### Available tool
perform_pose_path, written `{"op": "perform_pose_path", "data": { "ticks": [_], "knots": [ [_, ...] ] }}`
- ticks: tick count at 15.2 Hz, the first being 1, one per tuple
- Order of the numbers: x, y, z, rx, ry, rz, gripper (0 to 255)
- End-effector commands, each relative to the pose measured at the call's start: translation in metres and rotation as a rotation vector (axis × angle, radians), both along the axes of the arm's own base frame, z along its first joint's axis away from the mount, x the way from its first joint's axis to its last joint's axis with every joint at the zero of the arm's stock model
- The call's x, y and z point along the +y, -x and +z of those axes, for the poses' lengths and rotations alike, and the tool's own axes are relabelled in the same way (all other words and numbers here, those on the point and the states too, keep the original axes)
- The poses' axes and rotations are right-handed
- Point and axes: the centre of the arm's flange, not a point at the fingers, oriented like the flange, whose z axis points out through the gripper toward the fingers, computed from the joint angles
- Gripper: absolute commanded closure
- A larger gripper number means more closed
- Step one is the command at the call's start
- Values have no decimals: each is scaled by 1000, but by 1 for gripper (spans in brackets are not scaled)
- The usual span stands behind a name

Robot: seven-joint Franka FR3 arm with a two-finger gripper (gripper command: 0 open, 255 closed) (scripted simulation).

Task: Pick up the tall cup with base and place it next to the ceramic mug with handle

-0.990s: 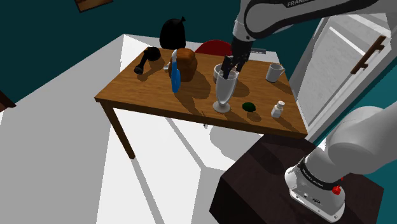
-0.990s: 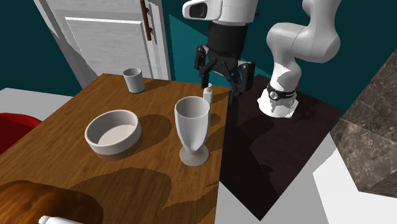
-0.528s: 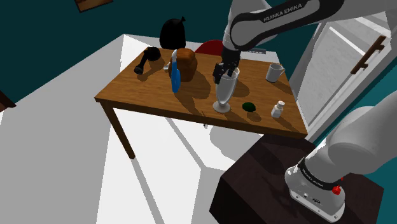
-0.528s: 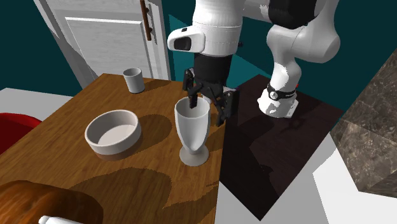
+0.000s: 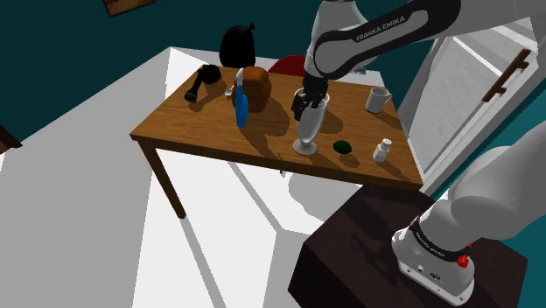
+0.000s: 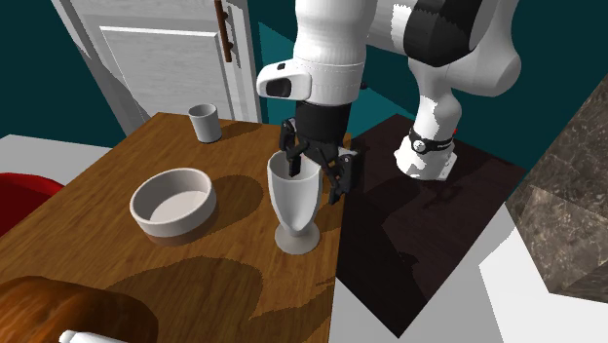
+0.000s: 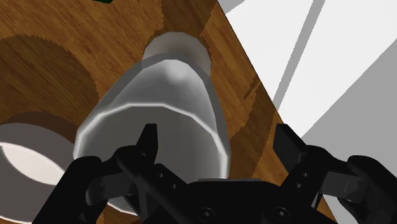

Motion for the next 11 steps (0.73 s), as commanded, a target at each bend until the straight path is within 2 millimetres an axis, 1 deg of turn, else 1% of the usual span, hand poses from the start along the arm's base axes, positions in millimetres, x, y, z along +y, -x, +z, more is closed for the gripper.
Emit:
{"op": "perform_pose_path", "data": {
  "ticks": [1,3,4,11],
  "knots": [
    [0,0,0,0,0,0,0],
    [0,0,0,0,0,0,0],
    [0,0,0,0,0,0,255],
    [0,0,0,0,0,0,255]
  ]
}}
